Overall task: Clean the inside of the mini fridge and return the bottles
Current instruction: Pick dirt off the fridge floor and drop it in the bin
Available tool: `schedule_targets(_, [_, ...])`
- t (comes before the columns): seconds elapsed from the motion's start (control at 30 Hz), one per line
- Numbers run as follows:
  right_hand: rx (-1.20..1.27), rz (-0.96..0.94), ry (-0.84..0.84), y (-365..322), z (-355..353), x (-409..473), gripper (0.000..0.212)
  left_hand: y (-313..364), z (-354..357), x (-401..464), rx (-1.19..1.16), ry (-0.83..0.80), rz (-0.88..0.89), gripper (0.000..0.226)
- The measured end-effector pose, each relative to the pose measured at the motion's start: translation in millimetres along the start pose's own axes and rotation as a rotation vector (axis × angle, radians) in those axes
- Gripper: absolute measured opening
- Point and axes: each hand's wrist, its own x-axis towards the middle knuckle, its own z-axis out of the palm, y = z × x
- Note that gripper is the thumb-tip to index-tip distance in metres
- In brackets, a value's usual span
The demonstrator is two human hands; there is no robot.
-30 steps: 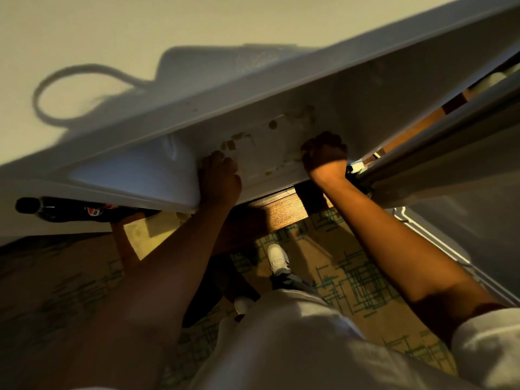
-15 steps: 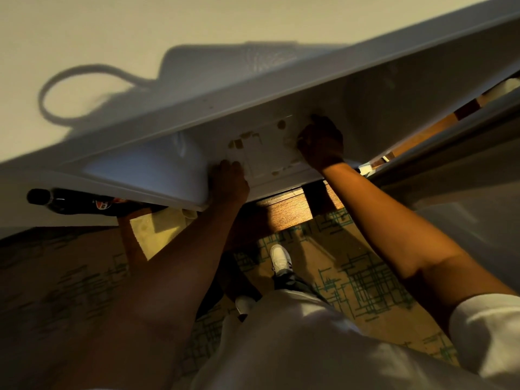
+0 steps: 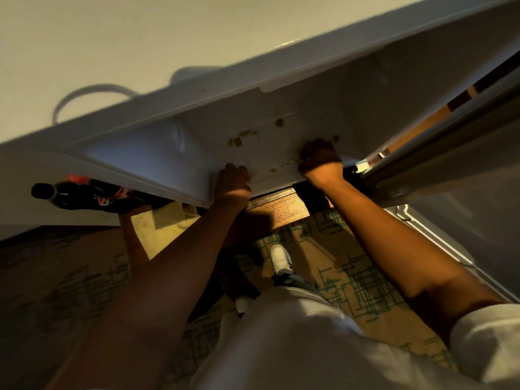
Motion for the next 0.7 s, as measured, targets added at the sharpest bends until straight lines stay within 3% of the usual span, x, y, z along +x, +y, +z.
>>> schedule_targets(0.2, [0.145,0.094,-0.022,0,-9,-34,0.051,1,-8,-27,-0.199,0.083,0.044,0.033])
schedule_targets(0.33, [0.158,0.16,-0.004,2,-11,-49,0.039,4,-16,-65,-0.31,0.146,0.033,0.028])
schedule_targets(0.5, [0.337,0.032,0.051,-9,-22,-80,0.037,-4,-17,-103,-0.538,0.201,-0.039,0.021])
schedule_targets(0.7, [0.719,0.001,0.114,-35,-25,-121,0.017,-23,-28,-145,-0.911,0.183,-0.141,0.025])
